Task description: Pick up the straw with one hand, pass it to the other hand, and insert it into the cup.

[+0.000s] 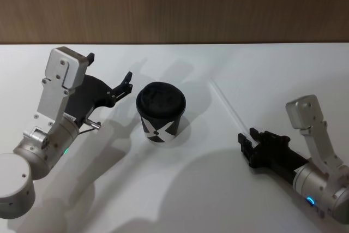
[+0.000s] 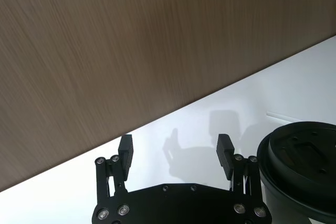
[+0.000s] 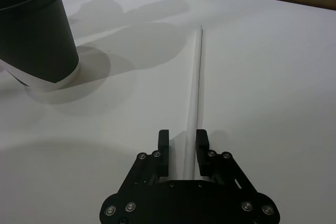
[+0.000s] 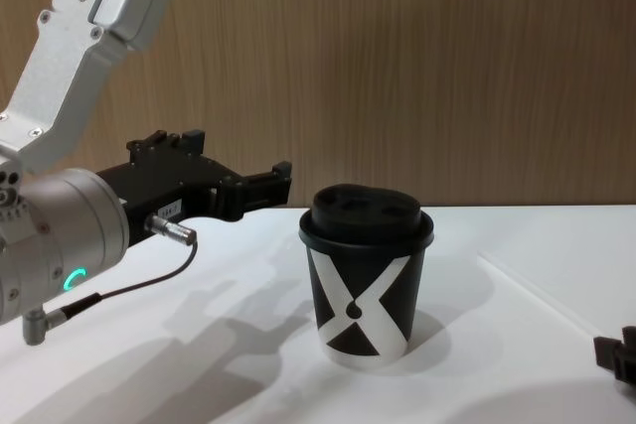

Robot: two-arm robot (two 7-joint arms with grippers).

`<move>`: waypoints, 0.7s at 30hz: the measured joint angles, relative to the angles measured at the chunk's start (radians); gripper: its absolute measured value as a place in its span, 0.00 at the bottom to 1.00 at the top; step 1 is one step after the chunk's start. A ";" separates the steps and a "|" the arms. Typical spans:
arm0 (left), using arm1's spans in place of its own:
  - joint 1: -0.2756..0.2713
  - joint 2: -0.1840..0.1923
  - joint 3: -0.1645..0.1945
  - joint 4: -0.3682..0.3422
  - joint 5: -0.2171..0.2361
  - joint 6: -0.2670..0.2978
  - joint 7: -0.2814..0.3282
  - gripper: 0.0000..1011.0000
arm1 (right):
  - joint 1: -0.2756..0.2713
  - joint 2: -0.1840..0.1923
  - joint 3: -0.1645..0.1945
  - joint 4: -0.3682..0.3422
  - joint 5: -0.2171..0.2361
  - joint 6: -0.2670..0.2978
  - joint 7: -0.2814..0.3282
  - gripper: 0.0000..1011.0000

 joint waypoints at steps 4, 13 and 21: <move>0.000 0.000 0.000 0.000 0.000 0.000 0.000 0.99 | -0.003 0.000 0.003 -0.001 0.000 -0.001 0.000 0.28; 0.000 0.000 0.000 0.000 0.000 0.000 0.000 0.99 | -0.011 0.003 0.009 -0.006 0.002 -0.003 -0.001 0.23; 0.000 0.000 0.000 0.000 0.000 0.000 0.000 0.99 | -0.015 0.004 0.011 -0.008 0.003 -0.009 -0.002 0.18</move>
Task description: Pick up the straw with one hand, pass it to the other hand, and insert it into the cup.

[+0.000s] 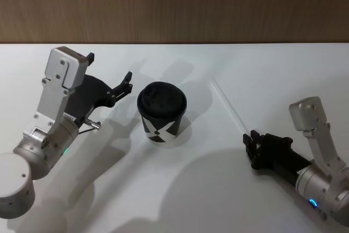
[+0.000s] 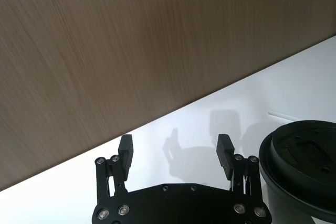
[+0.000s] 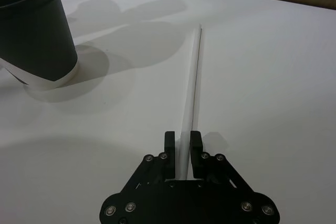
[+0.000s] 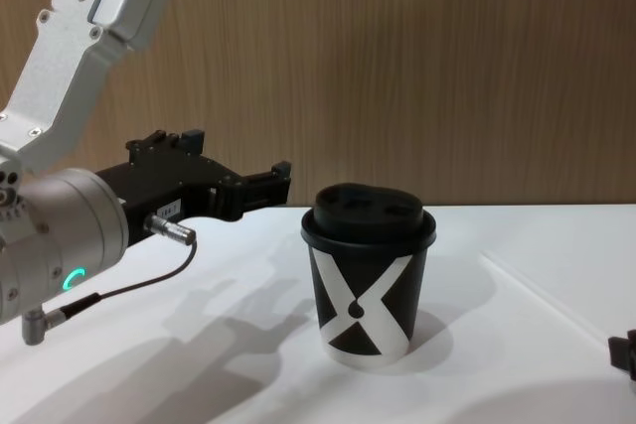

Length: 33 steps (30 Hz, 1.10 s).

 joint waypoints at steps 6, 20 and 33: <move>0.000 0.000 0.000 0.000 0.000 0.000 0.000 0.99 | -0.002 -0.001 0.002 -0.001 0.000 -0.006 -0.001 0.14; 0.000 0.000 0.000 0.000 0.000 0.000 0.000 0.99 | -0.002 -0.010 0.008 0.005 -0.007 -0.024 -0.009 0.07; 0.000 0.000 0.000 0.000 0.000 0.000 0.000 0.99 | 0.005 -0.032 0.032 -0.006 -0.023 -0.085 -0.028 0.01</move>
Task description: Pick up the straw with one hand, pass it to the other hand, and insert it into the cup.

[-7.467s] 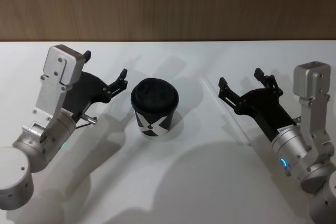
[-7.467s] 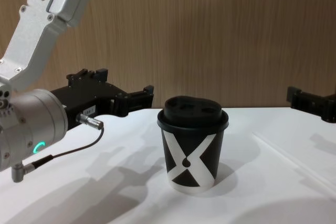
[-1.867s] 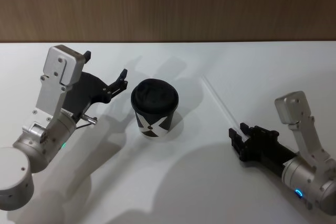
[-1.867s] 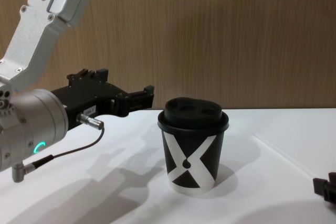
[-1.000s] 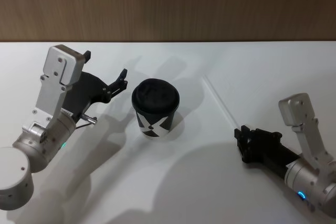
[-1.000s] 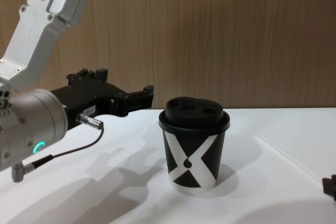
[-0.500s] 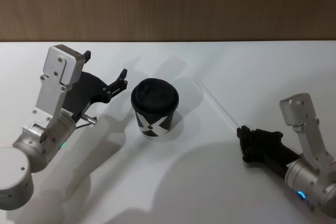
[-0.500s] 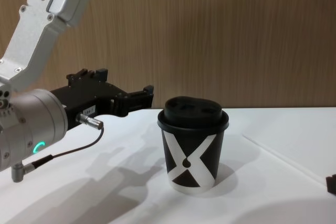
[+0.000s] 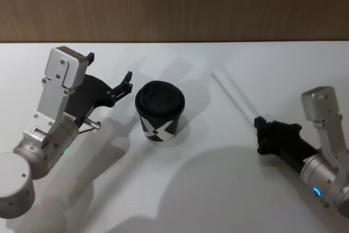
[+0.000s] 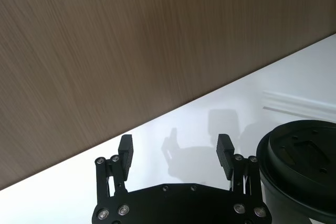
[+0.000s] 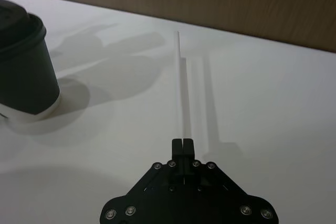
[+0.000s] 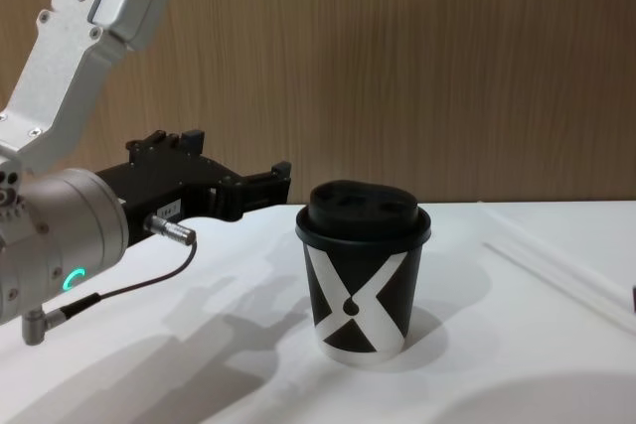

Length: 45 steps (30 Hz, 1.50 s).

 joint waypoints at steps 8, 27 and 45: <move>0.000 0.000 0.000 0.000 0.000 0.000 0.000 0.99 | 0.021 -0.011 0.020 -0.030 -0.007 -0.053 -0.004 0.01; 0.000 0.000 0.000 0.000 0.000 0.000 0.000 0.99 | 0.126 -0.004 0.021 -0.028 0.055 -0.222 0.116 0.01; 0.000 0.000 0.000 0.000 0.000 0.000 0.000 0.99 | 0.265 -0.017 -0.005 0.113 0.261 -0.373 0.367 0.01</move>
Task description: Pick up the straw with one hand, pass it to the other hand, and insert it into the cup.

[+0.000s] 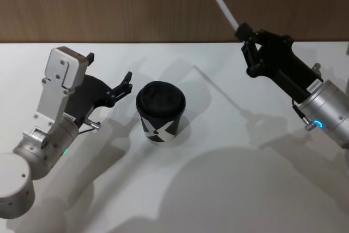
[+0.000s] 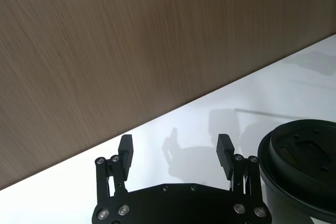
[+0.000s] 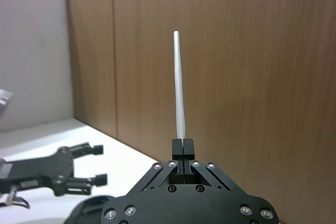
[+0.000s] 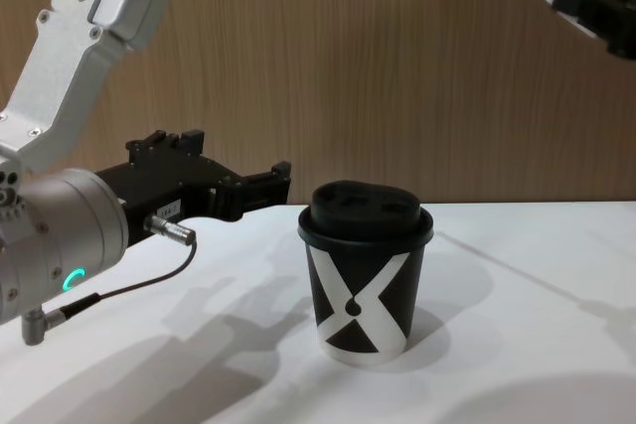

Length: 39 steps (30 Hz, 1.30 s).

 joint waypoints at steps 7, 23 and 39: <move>0.000 0.000 0.000 0.000 0.000 0.000 0.000 0.99 | 0.056 -0.013 -0.014 0.067 0.100 -0.012 0.104 0.01; 0.000 0.000 0.000 0.000 0.000 0.000 0.000 0.99 | 0.117 -0.038 -0.047 0.140 0.267 0.014 0.255 0.01; -0.001 0.003 -0.023 -0.019 -0.030 0.002 -0.021 0.99 | 0.123 -0.046 -0.064 0.152 0.329 0.025 0.298 0.01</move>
